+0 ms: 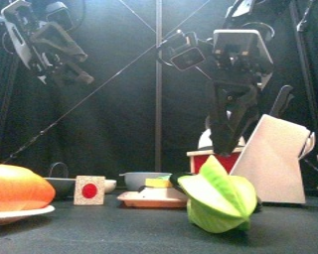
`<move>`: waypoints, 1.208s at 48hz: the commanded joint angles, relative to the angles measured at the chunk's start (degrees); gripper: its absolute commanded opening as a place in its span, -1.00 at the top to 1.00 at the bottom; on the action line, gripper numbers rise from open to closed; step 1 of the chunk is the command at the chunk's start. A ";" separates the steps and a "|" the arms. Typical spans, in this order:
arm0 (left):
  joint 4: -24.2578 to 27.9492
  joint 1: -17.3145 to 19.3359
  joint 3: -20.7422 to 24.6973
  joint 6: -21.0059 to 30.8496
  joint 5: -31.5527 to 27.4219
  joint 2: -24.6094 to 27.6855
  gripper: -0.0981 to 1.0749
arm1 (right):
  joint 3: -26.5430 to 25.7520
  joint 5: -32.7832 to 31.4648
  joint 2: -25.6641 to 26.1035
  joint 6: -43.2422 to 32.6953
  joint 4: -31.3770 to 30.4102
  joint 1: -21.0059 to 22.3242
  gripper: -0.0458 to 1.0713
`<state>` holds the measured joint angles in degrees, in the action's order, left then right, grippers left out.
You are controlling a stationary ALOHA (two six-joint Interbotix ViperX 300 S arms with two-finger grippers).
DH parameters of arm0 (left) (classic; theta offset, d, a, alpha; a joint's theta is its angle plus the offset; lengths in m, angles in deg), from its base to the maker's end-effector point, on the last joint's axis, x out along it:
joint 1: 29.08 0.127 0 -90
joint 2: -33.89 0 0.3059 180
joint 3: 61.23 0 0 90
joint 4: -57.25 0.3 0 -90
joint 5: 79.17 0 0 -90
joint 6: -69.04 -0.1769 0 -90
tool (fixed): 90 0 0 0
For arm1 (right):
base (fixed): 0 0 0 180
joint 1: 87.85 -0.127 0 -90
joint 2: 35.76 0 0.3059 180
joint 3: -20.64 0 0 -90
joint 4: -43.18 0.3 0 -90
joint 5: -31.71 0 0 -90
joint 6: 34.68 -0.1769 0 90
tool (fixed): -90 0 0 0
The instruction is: Grab pot lid with other hand
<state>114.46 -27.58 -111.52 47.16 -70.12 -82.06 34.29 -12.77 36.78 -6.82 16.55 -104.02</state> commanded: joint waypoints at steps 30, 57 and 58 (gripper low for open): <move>-0.18 0.00 0.44 0.00 0.00 -0.09 -0.65 | 0.00 -0.18 -1.93 0.09 -1.67 2.55 -0.53; -0.09 -0.09 0.35 0.00 0.00 -0.09 -0.65 | -0.09 0.70 -2.11 0.35 -1.67 2.99 -0.50; -0.18 -0.09 0.35 0.00 0.00 -0.09 -0.65 | -0.09 0.70 -2.11 0.35 -1.67 2.99 -0.49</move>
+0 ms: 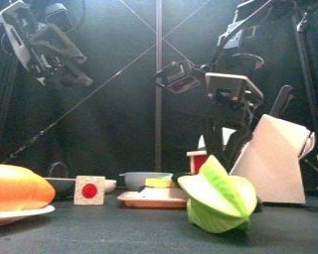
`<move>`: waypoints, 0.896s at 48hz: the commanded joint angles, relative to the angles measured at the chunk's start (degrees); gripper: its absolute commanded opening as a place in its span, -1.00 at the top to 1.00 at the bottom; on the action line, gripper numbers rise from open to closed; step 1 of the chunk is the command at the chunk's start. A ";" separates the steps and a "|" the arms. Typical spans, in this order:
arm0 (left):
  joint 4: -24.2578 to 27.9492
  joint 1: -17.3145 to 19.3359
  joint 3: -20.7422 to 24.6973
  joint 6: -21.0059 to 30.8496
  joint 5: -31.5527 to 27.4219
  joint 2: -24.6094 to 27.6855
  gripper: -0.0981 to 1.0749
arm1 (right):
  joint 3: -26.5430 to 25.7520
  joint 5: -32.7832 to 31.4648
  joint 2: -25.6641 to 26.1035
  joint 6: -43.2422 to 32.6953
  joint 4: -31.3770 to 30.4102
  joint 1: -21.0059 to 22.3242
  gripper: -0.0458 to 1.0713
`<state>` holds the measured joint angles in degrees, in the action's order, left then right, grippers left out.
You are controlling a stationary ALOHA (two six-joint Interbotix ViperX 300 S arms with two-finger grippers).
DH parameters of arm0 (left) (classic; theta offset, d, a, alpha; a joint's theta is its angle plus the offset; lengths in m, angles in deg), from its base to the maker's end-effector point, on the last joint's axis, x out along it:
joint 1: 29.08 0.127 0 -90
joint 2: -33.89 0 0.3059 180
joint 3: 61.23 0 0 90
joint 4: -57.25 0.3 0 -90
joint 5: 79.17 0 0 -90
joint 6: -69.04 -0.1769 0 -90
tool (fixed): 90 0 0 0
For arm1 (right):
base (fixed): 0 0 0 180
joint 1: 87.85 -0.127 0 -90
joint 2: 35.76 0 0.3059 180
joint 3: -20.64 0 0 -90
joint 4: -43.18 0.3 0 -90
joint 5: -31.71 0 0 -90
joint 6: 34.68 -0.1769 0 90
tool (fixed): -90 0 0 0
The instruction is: Grab pot lid with other hand
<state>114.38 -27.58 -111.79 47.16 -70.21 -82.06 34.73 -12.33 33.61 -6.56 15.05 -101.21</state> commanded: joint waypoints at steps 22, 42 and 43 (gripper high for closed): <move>0.00 0.00 0.62 0.00 0.09 -0.09 -0.65 | -1.85 -0.18 2.46 0.53 -0.09 -0.26 -0.16; -0.79 -0.09 0.62 -0.09 0.09 -0.09 -0.65 | -4.04 -3.60 7.65 0.00 1.14 -1.67 -0.14; -0.70 -0.09 0.62 -0.09 0.09 -0.09 -0.65 | -3.96 -3.60 7.65 0.00 1.23 -1.67 -0.14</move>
<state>113.76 -27.58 -111.79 47.16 -70.29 -82.06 32.18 -15.84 38.89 -6.47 16.11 -102.96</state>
